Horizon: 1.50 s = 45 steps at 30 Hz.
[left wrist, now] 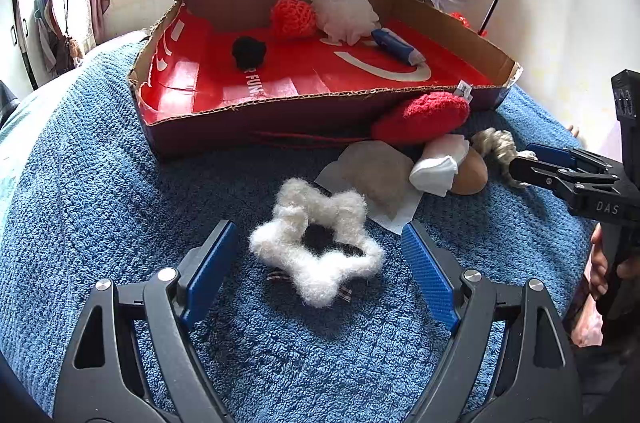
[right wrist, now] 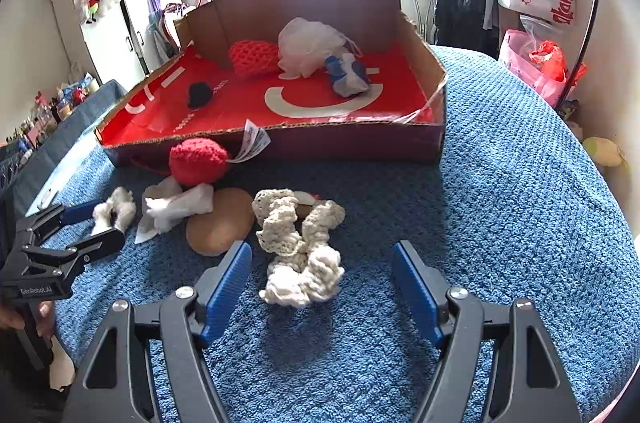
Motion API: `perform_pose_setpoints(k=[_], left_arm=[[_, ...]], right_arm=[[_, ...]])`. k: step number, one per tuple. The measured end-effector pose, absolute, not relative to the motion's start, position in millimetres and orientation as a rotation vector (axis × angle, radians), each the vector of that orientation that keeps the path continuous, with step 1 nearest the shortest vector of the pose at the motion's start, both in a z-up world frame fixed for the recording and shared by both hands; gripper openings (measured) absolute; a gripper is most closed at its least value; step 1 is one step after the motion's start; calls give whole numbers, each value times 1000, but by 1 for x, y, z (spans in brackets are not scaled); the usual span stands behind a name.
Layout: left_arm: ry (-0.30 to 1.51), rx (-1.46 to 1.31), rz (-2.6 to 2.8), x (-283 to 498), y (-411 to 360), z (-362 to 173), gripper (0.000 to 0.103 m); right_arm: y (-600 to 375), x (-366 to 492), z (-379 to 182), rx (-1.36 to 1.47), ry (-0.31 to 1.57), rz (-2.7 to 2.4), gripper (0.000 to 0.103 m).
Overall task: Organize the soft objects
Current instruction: 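Grasp white star scrunchie with left tool while right tool grasps crochet scrunchie, then lift white star scrunchie with left tool while right tool lifts crochet scrunchie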
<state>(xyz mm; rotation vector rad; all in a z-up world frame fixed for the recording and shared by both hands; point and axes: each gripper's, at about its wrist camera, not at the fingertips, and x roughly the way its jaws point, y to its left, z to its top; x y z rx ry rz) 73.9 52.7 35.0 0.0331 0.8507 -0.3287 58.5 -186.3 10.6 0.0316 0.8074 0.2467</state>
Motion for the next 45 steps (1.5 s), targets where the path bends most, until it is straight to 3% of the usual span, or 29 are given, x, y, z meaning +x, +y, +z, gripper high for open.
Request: perform_pose_setpoints(k=[6,8,9,10,11,25,27,28,42,45], left_arm=[[861,147,-295,79,38,30,83],[865,176,-295,79,33,28,79],[861,186,-297,78,32,27,76],[857,191,-305,78,30,28,66],[852,195,-313,77,29,28,58],[792,172,-346,67,33,46,57],[789,167,-355,67,34,48,45],[792,163,-359,66,35,48,31],[826,123,-376,64,47,39,31],[817,122,-386,62,47,42,21]], right_arm=[[-175,62,4,-35,792,212,75],[-173,62,4,-57,779,200,67],[-171,62,4,-62,770,201,54],[-170,63,3,-69,768,205,40],[-169,63,3,-74,767,209,36],[-170,51,23,-48,677,238,34],[-169,51,24,-47,674,243,34],[-169,50,25,-48,673,244,34],[-173,48,22,-33,689,242,34],[-173,47,23,-36,686,240,34]])
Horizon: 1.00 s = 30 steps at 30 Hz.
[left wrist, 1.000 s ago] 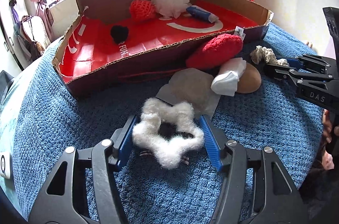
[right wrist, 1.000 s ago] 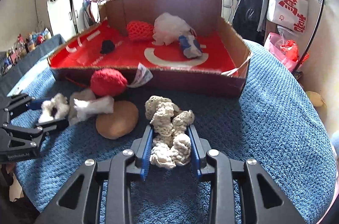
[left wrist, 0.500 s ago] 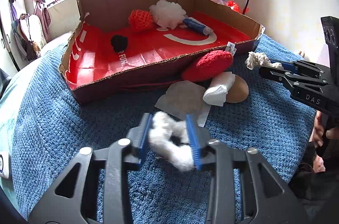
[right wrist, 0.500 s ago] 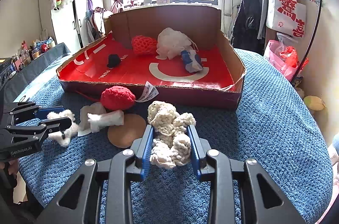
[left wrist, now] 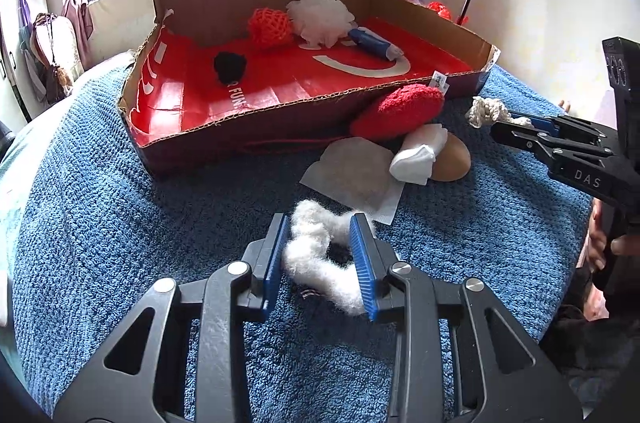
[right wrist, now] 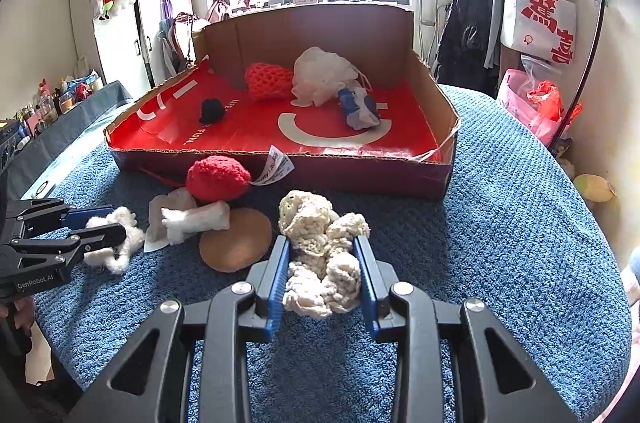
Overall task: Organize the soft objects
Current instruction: 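Lift white star scrunchie with left tool while right tool lifts crochet scrunchie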
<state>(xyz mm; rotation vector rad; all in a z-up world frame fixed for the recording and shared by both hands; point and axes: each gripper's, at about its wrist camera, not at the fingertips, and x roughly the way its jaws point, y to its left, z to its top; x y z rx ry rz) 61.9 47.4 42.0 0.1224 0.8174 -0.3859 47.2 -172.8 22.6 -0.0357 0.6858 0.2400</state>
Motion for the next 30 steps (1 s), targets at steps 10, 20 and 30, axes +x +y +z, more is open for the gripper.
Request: perform_pose_setpoints(k=[10,20,30], left_arm=[[805,113,-406,60,51,50,16],[782,113,-420,56,49,59,16],[800,128,-421,58,46,50,16]], right_arm=[[-174,48,25,-25,677,241,34],[-175,46,28,-24,671,242,34],[-175,47,24,-27,695,242,34]])
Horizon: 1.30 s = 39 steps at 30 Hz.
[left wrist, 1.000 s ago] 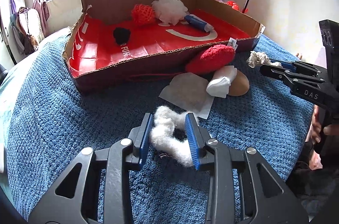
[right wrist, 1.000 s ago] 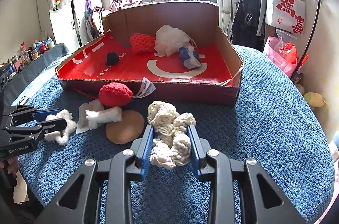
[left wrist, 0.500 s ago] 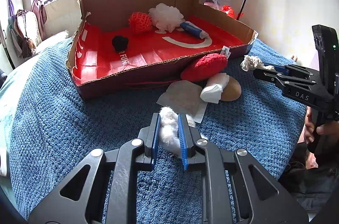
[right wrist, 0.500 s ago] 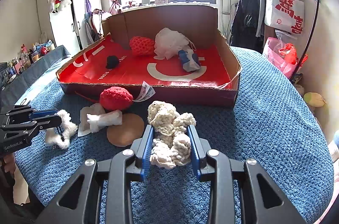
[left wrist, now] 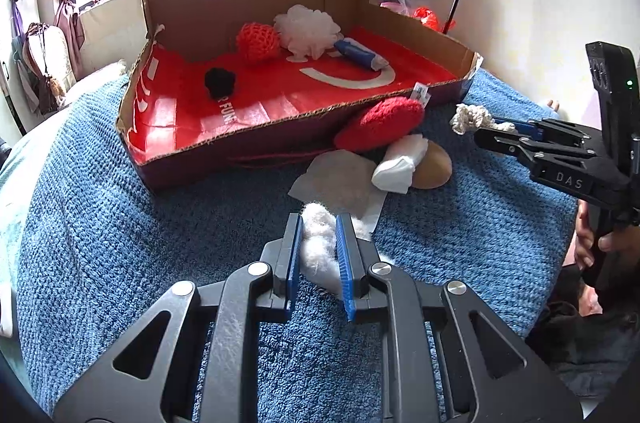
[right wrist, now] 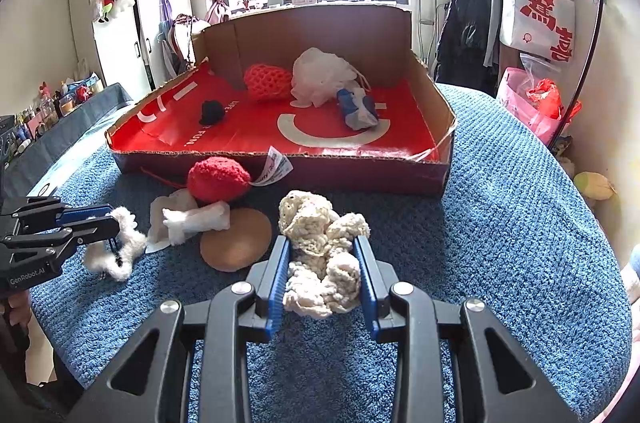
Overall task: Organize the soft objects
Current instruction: 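Lift white star scrunchie with left tool while right tool lifts crochet scrunchie, then carry both scrunchies into the box with left and right tools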
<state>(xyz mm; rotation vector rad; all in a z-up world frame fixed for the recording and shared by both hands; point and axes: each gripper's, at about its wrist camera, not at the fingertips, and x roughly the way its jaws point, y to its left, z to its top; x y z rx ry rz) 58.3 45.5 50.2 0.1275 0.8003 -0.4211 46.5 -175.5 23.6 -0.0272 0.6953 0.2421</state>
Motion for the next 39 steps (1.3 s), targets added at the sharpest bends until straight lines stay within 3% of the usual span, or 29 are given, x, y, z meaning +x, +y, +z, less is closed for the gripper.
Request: perform_pose_setpoints(k=[10,26,39], left_arm=[[811,104,-414,62,52,43,16],[719,76,-474,69,49,89,16],[743,113,-554,176,19,117,16]], right_arm=[[-179,47,16,-20,709,232,34],[-174,55,56,-26,620,259,34],[-148,168,88,-57,730,413,34]])
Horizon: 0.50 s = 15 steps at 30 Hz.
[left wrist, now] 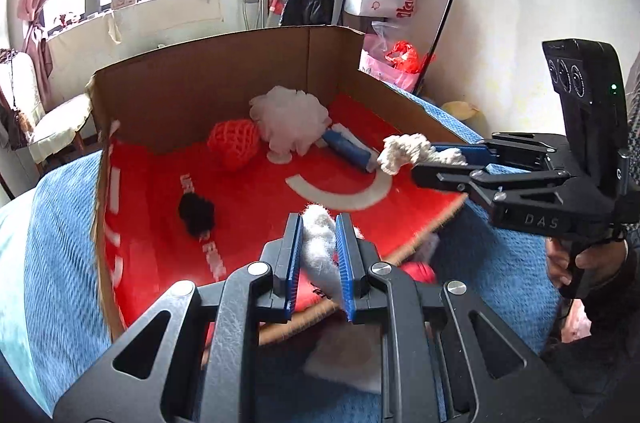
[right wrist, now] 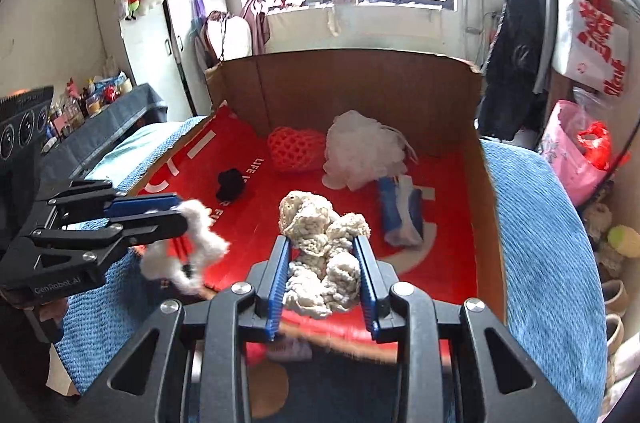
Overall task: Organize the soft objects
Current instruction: 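Carry both scrunchies into the box with left and right tools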
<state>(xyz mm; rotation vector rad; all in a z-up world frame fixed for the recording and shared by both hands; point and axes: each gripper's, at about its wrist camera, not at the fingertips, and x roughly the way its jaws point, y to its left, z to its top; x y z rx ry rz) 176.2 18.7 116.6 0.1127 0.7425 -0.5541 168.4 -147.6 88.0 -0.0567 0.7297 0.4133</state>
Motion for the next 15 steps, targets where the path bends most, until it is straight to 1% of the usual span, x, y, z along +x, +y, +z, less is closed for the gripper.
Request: perform_pose_setpoints(k=[4,8,15], left_arm=[[793,179,-552,219,4,113,16],[846,233,-546,249,-5,101,16],[917,280,-543,277,-14,81,16]], right_arm=[[-138,212,79,-77,821,433,34],[-130,239,67,-110,881,436,34],[-119,267,53,-151,961,433,34]])
